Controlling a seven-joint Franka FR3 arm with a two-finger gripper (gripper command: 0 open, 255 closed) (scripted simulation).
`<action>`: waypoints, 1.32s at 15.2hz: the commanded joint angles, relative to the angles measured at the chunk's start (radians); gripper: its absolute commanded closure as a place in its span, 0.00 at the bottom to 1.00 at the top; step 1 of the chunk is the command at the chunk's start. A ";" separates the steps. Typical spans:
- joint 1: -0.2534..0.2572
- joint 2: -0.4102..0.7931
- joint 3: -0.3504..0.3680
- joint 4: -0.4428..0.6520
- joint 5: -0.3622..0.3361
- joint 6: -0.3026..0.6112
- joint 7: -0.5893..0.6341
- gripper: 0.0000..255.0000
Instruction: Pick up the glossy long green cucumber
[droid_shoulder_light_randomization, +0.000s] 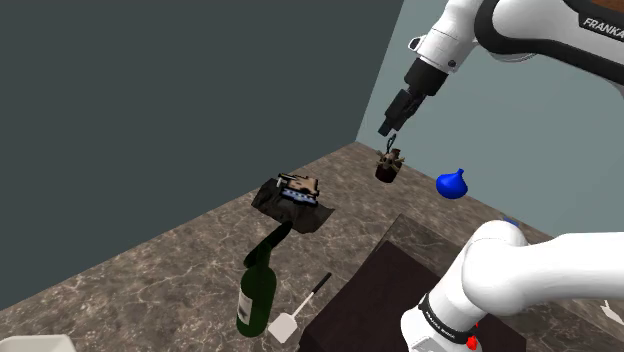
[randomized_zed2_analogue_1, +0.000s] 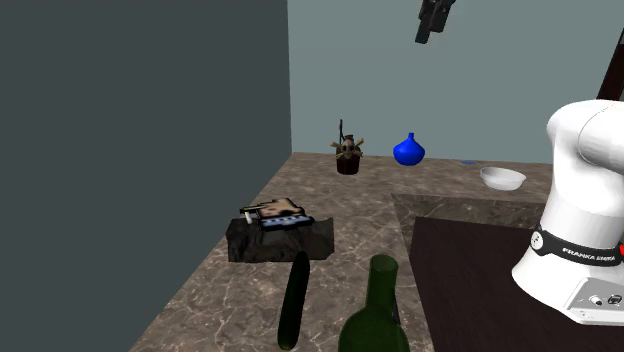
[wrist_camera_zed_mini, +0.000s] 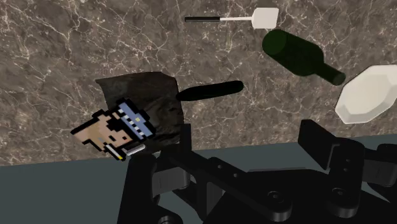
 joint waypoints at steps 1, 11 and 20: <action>0.000 0.000 0.000 0.000 0.000 0.000 0.000 0.00; -0.081 0.043 0.264 -0.251 0.056 0.311 0.427 0.00; -0.208 0.288 0.538 -0.303 0.038 0.588 0.861 0.00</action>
